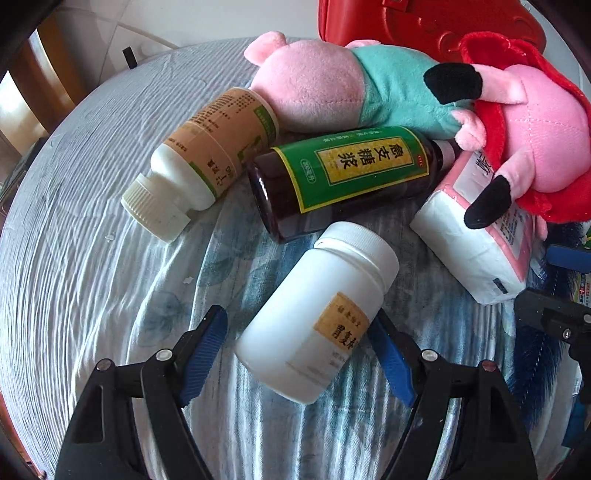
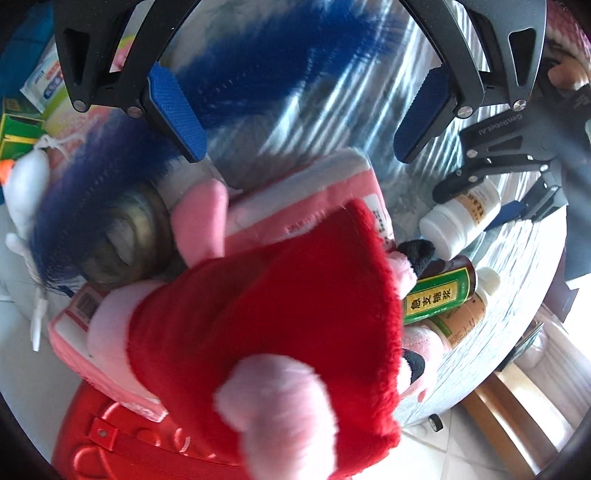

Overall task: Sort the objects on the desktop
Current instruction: 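Grasp white pill bottle with left tool while right tool reaches under red plush pig, then lift the pill bottle with left tool while right tool grasps pink tissue pack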

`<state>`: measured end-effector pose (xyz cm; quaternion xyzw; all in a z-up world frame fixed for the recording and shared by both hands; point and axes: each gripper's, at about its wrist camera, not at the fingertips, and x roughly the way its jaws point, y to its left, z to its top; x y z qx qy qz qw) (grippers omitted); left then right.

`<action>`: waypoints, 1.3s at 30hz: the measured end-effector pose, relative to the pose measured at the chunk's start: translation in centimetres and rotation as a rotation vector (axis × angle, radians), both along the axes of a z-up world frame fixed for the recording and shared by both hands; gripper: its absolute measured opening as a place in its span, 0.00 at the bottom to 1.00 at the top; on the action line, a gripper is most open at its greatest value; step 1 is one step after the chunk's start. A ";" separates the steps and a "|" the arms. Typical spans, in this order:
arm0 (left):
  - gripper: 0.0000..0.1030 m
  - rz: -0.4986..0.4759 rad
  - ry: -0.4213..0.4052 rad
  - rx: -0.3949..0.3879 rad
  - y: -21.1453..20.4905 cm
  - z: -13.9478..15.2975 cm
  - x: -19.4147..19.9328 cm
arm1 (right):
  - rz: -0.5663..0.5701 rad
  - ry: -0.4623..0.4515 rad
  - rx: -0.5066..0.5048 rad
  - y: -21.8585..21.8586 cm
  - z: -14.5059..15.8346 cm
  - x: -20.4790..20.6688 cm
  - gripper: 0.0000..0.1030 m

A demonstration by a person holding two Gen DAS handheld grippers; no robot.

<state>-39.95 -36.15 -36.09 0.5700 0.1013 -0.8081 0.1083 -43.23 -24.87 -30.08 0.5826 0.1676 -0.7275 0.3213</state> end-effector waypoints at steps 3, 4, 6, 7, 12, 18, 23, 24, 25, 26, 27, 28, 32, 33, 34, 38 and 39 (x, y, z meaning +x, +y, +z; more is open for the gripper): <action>0.75 0.013 0.016 -0.010 -0.2 -0.1 0.0 | -0.006 -0.001 -0.021 -1.0 -0.4 -0.2 1.00; 0.75 0.021 0.019 0.005 -0.4 -0.1 -0.1 | -0.009 -0.002 -0.026 -1.4 -0.6 -0.2 1.00; 0.68 0.044 0.038 0.027 -0.8 0.1 -0.2 | -0.013 -0.004 -0.037 -2.0 -0.9 -0.4 1.00; 0.61 0.053 0.044 0.032 -0.9 0.3 -0.3 | -0.014 -0.005 -0.037 -2.4 -1.1 -0.4 1.00; 0.44 0.098 0.057 0.051 -1.8 0.6 -0.5 | -0.051 0.075 0.013 -1.8 -1.7 -0.8 1.00; 0.44 0.080 0.057 0.014 -0.7 0.5 -0.5 | -0.096 0.089 0.036 1.6 -1.5 -1.4 1.00; 0.44 0.069 0.065 0.000 0.1 0.6 0.1 | -0.134 0.067 0.053 2.7 -0.8 -0.7 1.00; 0.44 0.068 0.066 0.008 0.1 0.7 0.1 | -0.134 0.055 0.035 2.5 -0.5 -0.4 1.00; 0.44 0.069 0.070 0.022 0.2 0.8 0.0 | -0.127 0.045 0.008 2.0 0.1 0.1 1.00; 0.44 0.070 0.078 0.030 0.3 1.1 -0.2 | -0.123 0.047 -0.010 1.5 0.6 0.4 1.00; 0.44 0.068 0.094 0.029 0.5 1.4 -0.5 | -0.124 0.055 -0.022 0.9 1.0 0.7 1.00; 0.44 0.063 0.114 0.023 0.6 1.9 -0.8 | -0.134 0.067 -0.027 0.3 1.3 0.8 1.00; 0.44 0.064 0.137 -0.017 0.6 2.7 -2.5 | -0.257 0.069 -0.027 -1.0 1.2 -0.3 1.00; 0.44 0.069 0.132 -0.010 0.3 2.5 -2.7 | -0.288 0.055 -0.025 -1.2 0.9 -0.5 1.00; 0.44 0.073 0.129 0.001 0.1 2.3 -2.8 | -0.305 0.031 -0.028 -1.6 0.5 -0.8 1.00; 0.44 0.079 0.100 0.023 -0.1 0.5 -2.6 | -0.307 0.061 0.006 -3.1 -0.3 -0.8 1.00; 0.44 0.079 0.092 0.030 0.0 0.3 -2.3 | -0.307 0.063 0.002 -3.1 -0.4 -0.8 1.00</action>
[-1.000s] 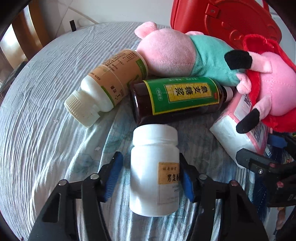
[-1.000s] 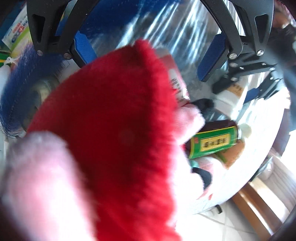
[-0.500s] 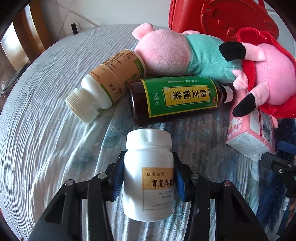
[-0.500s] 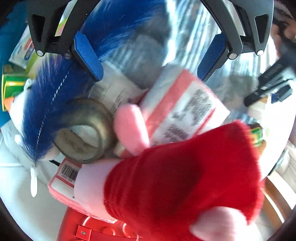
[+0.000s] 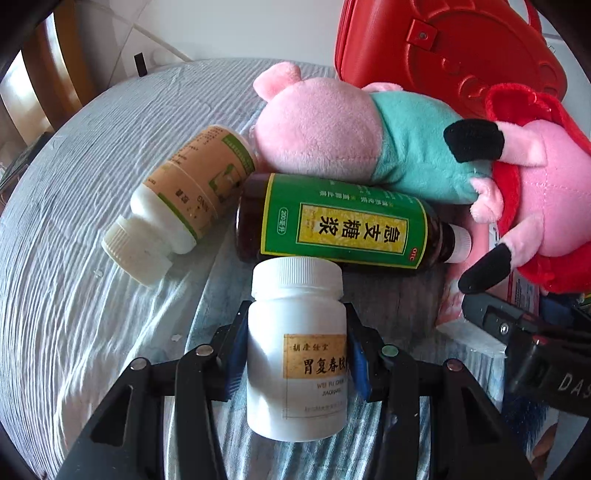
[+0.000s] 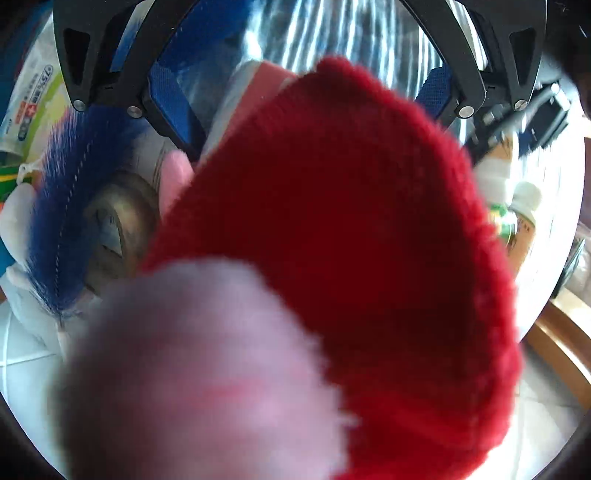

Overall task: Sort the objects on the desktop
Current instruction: 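Lift the pill bottle with left tool while right tool grasps pink tissue pack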

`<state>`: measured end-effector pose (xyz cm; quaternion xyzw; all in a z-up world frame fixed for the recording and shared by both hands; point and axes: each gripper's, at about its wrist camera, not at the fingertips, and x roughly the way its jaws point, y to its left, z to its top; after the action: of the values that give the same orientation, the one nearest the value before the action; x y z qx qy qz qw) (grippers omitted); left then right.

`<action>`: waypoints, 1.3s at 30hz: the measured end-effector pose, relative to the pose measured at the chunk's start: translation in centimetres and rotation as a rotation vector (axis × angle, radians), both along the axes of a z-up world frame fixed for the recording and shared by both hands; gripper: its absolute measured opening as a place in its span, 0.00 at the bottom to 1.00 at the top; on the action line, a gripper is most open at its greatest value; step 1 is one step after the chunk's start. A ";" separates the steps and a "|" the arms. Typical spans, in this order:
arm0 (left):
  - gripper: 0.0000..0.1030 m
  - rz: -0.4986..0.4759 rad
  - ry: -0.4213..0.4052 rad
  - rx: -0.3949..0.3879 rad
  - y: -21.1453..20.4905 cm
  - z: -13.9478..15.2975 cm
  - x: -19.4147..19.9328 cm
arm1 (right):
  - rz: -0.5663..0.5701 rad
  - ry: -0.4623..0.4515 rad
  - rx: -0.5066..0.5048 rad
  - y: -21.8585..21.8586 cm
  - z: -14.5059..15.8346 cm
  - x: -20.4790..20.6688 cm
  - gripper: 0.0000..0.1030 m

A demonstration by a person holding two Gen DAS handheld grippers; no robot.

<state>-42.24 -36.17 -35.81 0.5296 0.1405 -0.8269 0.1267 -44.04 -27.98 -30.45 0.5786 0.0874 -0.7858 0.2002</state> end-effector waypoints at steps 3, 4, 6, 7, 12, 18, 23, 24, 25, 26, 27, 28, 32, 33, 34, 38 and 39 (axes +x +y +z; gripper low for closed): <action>0.44 -0.004 -0.004 -0.015 0.2 0.2 0.9 | 0.018 0.012 -0.007 0.0 -0.5 -0.1 1.00; 0.44 -0.003 -0.007 -0.005 0.3 0.3 1.2 | 0.031 0.022 -0.012 0.0 -0.5 0.1 1.00; 0.44 -0.006 -0.014 0.004 0.4 0.3 2.0 | 0.054 0.030 -0.007 0.1 -0.4 0.6 1.00; 0.44 -0.008 -0.018 0.006 0.5 0.3 2.4 | 0.071 0.030 0.000 0.1 -0.3 1.0 1.00; 0.44 -0.043 -0.038 0.005 1.6 0.6 5.1 | 0.164 -0.031 0.005 1.9 -0.3 3.8 0.93; 0.44 -0.062 -0.054 -0.003 2.8 0.7 7.2 | 0.312 -0.032 0.116 3.8 -0.9 9.9 0.87; 0.44 -0.048 -0.031 -0.010 2.4 1.8 7.4 | 0.249 0.038 0.026 3.0 3.0 9.3 1.00; 0.44 -0.047 -0.027 -0.016 2.4 2.1 7.2 | 0.226 0.047 0.023 2.7 3.5 8.8 1.00; 0.44 -0.046 -0.024 -0.020 1.7 2.2 6.6 | 0.207 0.049 0.014 2.3 3.9 8.3 1.00; 0.44 -0.044 -0.021 -0.022 1.3 2.2 6.1 | 0.192 0.048 0.008 1.7 4.1 7.9 1.00; 0.44 -0.039 -0.021 -0.022 1.4 2.2 5.7 | 0.183 0.049 0.009 1.2 4.2 7.5 1.00; 0.44 -0.035 -0.020 -0.020 1.4 2.2 5.3 | 0.177 0.054 0.014 0.6 4.2 7.2 1.00; 0.44 -0.032 -0.017 -0.018 1.7 1.9 5.1 | 0.156 0.018 0.010 -0.8 2.7 5.1 1.00; 0.44 -0.032 -0.018 -0.015 1.6 1.8 4.9 | 0.152 0.014 0.023 -0.7 2.1 4.3 1.00; 0.44 -0.033 -0.020 -0.012 1.8 1.7 5.0 | 0.153 0.013 0.035 -1.1 1.7 4.2 1.00; 0.44 -0.040 -0.029 -0.017 2.6 1.8 6.1 | 0.180 0.053 0.046 -1.4 2.3 5.1 0.91; 0.44 -0.041 -0.030 -0.015 2.2 1.6 6.7 | 0.190 0.052 0.048 -1.3 2.6 5.5 0.90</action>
<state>-35.59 -33.99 -34.21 0.5437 0.1216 -0.8223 0.1160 -38.52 -29.24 -27.88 0.5517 0.1660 -0.7756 0.2577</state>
